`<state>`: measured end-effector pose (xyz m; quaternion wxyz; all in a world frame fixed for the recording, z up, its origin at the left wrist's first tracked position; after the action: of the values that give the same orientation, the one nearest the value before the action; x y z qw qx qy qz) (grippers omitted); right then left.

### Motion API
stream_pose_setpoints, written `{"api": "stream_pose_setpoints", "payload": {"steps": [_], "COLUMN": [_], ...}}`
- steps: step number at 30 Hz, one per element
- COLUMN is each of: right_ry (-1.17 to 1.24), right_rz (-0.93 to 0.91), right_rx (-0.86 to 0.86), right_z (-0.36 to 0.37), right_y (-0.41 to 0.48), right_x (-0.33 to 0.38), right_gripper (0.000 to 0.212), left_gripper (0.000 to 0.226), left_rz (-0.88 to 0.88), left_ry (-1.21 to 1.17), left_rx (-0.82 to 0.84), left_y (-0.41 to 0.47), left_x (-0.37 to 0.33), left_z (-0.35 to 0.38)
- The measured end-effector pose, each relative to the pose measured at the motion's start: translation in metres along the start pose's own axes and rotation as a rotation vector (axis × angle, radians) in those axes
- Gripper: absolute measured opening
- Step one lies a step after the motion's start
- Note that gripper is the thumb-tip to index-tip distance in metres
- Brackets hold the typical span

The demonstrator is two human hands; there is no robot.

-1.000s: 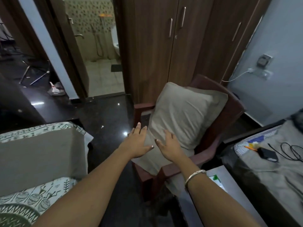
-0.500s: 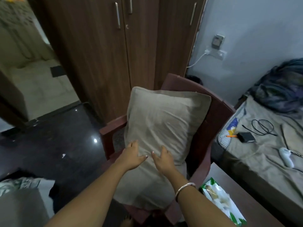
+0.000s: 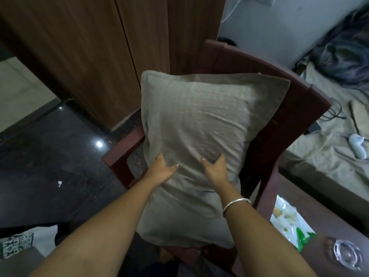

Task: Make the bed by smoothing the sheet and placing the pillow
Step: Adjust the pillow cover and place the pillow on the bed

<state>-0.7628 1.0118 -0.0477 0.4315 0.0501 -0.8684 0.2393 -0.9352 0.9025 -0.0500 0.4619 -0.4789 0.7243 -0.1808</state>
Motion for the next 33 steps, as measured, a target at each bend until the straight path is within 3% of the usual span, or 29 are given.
{"api": "stream_pose_setpoints", "payload": {"steps": [8, 11, 16, 19, 22, 25, 27, 33], "right_ry": [-0.288, -0.441, -0.677, -0.728, -0.635, -0.241, -0.001, 0.162], "right_rz": [0.054, 0.069, 0.080, 0.023, -0.028, -0.120, -0.170, -0.140], "right_rx": [-0.016, -0.013, 0.134, 0.191, 0.111, -0.108, -0.178, -0.225], "right_z": [0.018, 0.019, 0.017, 0.018, 0.014, 0.005, 0.001, -0.008], "right_y": [0.012, 0.013, 0.021, 0.024, 0.018, 0.010, 0.002, -0.035], "right_x": [-0.019, -0.025, -0.030, -0.030, -0.028, -0.019, -0.009, 0.017], "right_gripper": [0.094, 0.078, 0.038, 0.033, 0.032, 0.018, 0.023, 0.035], "left_gripper": [0.079, 0.079, 0.051, 0.029, 0.014, 0.032, 0.036, 0.030], "left_rz": [-0.156, -0.211, -0.228, -0.173, -0.082, 0.006, 0.048, 0.138], "left_ry": [-0.029, 0.062, 0.156, 0.187, 0.158, 0.052, -0.032, -0.246], "left_rx": [0.061, 0.028, -0.031, -0.067, -0.066, -0.060, -0.044, 0.017], "left_y": [0.038, 0.043, 0.047, 0.051, 0.043, 0.025, 0.011, -0.044], "left_x": [0.001, -0.004, -0.014, -0.022, -0.028, -0.034, -0.036, -0.045], "left_z": [0.017, 0.029, 0.039, 0.039, 0.040, 0.041, 0.042, 0.036]}}
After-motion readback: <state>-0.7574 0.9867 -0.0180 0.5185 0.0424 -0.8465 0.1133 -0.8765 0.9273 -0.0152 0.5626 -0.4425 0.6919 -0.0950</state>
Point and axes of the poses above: each hand's wrist, its own y-axis towards the middle knuckle, its own z-axis out of the palm, x = y × z, the point moved 5 cm from there along y, towards the middle knuckle, and after that the axes turned 13 degrees about -z, right-handed, at the moved point
